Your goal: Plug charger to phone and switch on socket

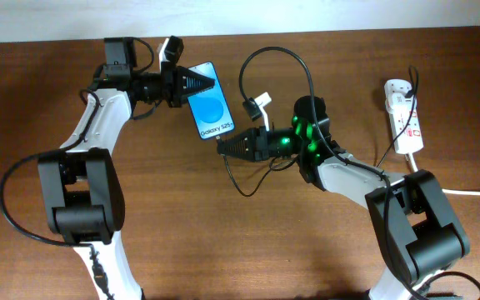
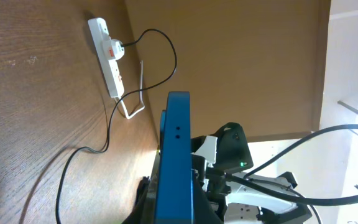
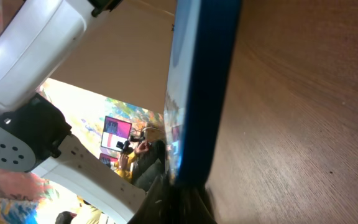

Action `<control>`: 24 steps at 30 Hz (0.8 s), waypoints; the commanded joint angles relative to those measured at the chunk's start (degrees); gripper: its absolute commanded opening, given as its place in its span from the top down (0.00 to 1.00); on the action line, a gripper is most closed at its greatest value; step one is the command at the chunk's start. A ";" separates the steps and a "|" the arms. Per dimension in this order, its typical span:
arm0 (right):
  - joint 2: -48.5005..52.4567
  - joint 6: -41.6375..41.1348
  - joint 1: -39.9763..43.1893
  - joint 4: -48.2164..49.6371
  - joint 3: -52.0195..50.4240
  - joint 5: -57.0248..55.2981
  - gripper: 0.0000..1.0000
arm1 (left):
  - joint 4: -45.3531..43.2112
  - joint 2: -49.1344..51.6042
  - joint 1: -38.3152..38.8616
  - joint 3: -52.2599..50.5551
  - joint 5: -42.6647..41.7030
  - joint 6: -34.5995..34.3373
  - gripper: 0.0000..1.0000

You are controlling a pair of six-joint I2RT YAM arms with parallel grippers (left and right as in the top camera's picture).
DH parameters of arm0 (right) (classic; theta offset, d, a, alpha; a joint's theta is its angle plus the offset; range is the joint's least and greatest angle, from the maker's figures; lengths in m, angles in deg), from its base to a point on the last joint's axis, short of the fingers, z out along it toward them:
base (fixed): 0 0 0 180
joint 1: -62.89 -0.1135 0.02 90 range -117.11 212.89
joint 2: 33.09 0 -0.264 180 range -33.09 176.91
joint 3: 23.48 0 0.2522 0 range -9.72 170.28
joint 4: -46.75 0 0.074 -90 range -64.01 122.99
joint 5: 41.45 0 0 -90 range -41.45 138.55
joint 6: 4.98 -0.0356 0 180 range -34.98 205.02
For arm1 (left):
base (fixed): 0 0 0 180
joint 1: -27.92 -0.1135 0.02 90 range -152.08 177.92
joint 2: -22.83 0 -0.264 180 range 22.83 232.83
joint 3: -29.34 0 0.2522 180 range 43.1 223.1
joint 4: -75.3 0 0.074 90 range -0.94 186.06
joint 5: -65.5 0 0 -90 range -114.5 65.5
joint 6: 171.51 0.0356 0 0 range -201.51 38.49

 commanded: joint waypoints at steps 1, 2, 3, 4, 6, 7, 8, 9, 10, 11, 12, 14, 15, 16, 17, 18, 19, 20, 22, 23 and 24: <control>0.42 -1.11 2.01 2.71 0.13 -2.23 0.96 | 0.13 -0.44 0.76 1.38 -2.64 -0.26 1.00; 0.42 -1.68 2.08 3.15 0.13 -2.29 0.96 | 0.13 -0.44 0.76 1.38 -2.64 -0.26 1.00; 0.42 -1.68 2.05 3.28 0.13 -2.34 0.96 | 0.13 -0.44 0.79 1.38 -2.64 -0.26 1.00; 0.42 -1.68 2.05 3.28 0.13 -2.29 0.96 | 0.13 -0.44 0.81 1.38 -2.64 -0.26 1.00; 0.42 -1.68 2.05 3.21 0.13 -2.08 0.96 | 0.13 -0.44 0.81 1.38 -2.64 -0.26 1.00; 0.42 -1.66 2.05 3.21 0.13 -2.05 0.96 | 0.13 -0.44 0.81 1.38 -2.64 -0.26 1.00; 0.42 -1.66 1.92 3.19 0.13 -1.86 0.96 | 0.13 -0.44 0.81 1.38 -2.64 -0.26 1.00; 0.42 -1.66 1.90 3.19 0.13 -1.40 0.96 | 0.13 -0.44 0.81 1.38 -2.64 -0.28 1.00; 0.42 -1.68 1.90 3.17 0.13 -0.76 0.96 | 0.11 -0.44 0.81 1.38 -2.64 -0.28 1.00; 0.42 -1.70 1.90 2.80 0.13 -0.28 0.96 | 0.11 -0.44 0.79 1.38 -2.64 -0.28 1.00; 0.42 -1.79 1.88 2.38 0.13 0.11 0.96 | 0.02 -0.44 0.70 1.38 -2.64 -0.26 1.00; 0.42 -1.90 1.77 2.29 0.13 0.63 0.96 | -0.15 -0.44 0.66 1.38 -2.56 -0.26 1.00; 0.42 -1.90 1.57 2.32 0.13 0.76 0.96 | -0.15 -0.44 0.63 1.38 -2.49 -0.26 1.00; 0.42 -2.10 1.33 2.27 0.13 0.87 0.96 | -0.33 -0.44 0.63 1.38 -2.51 -0.26 1.00; 0.42 -2.10 1.14 2.14 0.13 1.01 0.96 | -0.35 -0.44 0.66 1.38 -2.47 -0.26 1.00; 0.42 -2.05 1.09 0.87 0.13 1.01 0.96 | -0.48 -0.44 0.63 1.38 -2.45 -0.26 1.00; 0.42 -2.05 1.09 0.22 0.13 0.98 0.96 | -0.57 -0.44 0.63 1.38 -2.32 -0.26 1.00; 0.42 -2.05 1.09 -0.11 0.13 1.03 0.96 | -0.57 -0.44 0.63 1.38 -2.23 -0.26 1.00; 0.42 -2.05 1.03 -0.07 0.13 1.18 0.96 | -0.76 -0.44 0.63 1.38 -2.23 -0.26 1.00; 0.42 -2.05 1.03 -0.07 0.13 1.40 0.96 | -0.76 -0.44 0.63 1.38 -2.23 -0.26 1.00; 0.42 -2.05 1.03 -0.07 0.13 1.49 0.96 | -0.79 -0.44 0.57 1.38 -2.23 -0.26 1.00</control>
